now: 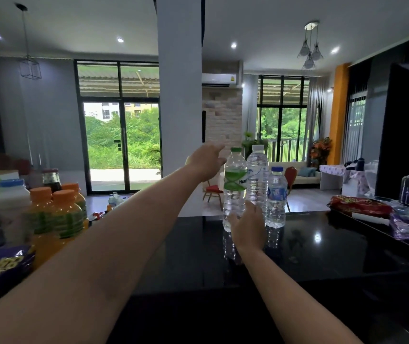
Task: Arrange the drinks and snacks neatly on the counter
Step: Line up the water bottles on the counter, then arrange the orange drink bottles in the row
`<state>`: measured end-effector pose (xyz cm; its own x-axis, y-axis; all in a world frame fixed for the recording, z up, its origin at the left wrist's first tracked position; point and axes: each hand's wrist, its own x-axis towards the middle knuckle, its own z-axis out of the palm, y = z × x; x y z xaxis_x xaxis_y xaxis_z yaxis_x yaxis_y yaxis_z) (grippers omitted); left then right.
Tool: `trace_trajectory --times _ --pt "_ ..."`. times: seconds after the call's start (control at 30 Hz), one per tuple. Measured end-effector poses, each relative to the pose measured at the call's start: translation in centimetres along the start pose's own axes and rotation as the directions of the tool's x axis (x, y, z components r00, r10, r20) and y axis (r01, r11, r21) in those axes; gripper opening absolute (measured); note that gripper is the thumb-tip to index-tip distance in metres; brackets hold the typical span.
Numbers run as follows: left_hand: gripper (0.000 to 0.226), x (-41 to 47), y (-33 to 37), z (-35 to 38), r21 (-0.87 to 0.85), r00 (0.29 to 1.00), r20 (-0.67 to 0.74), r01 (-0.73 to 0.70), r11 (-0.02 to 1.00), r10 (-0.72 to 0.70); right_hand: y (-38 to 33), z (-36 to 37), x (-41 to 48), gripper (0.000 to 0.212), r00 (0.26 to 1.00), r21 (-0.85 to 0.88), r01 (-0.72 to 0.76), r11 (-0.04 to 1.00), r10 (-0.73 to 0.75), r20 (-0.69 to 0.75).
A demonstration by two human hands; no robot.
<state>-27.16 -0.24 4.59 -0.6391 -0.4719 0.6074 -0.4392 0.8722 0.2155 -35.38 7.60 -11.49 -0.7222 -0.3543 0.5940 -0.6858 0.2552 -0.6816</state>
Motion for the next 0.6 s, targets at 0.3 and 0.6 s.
trace_trajectory --times 0.3,0.6 --pt "0.057 -7.1 -6.4 -10.8 0.243 0.969 0.21 0.075 0.967 -0.128 -8.0 -1.5 -2.3 0.036 0.956 0.009 0.248 0.969 -0.246 0.157" --pt "0.049 -15.3 -15.2 -19.2 0.327 0.936 0.155 0.252 0.911 -0.315 -16.7 0.3 -7.5 0.043 0.811 0.148 0.344 0.927 -0.373 0.451"
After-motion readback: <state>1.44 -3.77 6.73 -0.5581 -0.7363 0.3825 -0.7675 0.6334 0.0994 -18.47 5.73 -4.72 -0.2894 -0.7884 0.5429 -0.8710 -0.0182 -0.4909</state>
